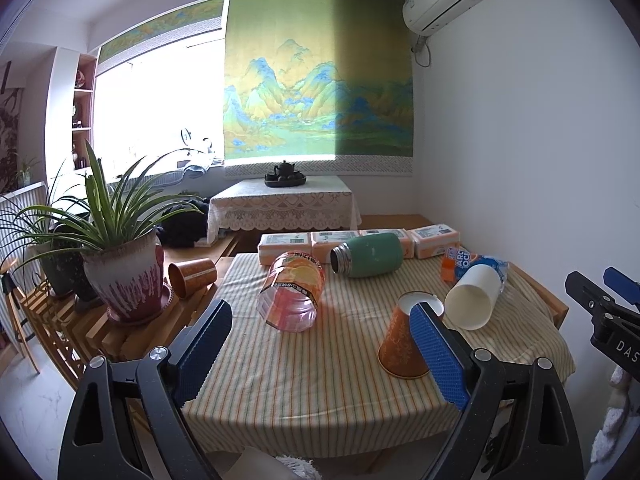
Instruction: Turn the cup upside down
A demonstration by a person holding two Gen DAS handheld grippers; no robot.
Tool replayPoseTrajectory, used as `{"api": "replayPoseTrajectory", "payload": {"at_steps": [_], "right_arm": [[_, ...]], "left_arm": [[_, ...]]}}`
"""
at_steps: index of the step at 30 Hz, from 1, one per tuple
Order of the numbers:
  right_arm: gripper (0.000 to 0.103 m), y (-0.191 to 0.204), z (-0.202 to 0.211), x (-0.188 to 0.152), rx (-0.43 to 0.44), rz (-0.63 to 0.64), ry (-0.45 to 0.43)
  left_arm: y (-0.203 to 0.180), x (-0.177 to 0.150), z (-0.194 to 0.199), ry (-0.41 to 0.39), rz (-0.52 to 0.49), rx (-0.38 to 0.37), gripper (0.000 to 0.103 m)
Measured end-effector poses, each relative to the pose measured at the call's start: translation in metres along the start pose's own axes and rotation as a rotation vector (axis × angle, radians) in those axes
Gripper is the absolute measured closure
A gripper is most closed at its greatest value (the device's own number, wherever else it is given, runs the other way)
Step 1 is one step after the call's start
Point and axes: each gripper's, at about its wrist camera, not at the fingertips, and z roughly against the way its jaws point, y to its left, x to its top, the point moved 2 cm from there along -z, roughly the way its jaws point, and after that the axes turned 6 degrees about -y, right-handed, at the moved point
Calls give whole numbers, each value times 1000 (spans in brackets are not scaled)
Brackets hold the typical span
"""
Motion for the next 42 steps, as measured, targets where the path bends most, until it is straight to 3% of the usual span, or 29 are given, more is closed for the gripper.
{"api": "replayPoseTrajectory", "payload": {"at_steps": [42], "right_arm": [[22, -2, -4, -3, -6, -5, 6]], "left_arm": [[-3, 3, -2, -15, 6, -12, 7]]}}
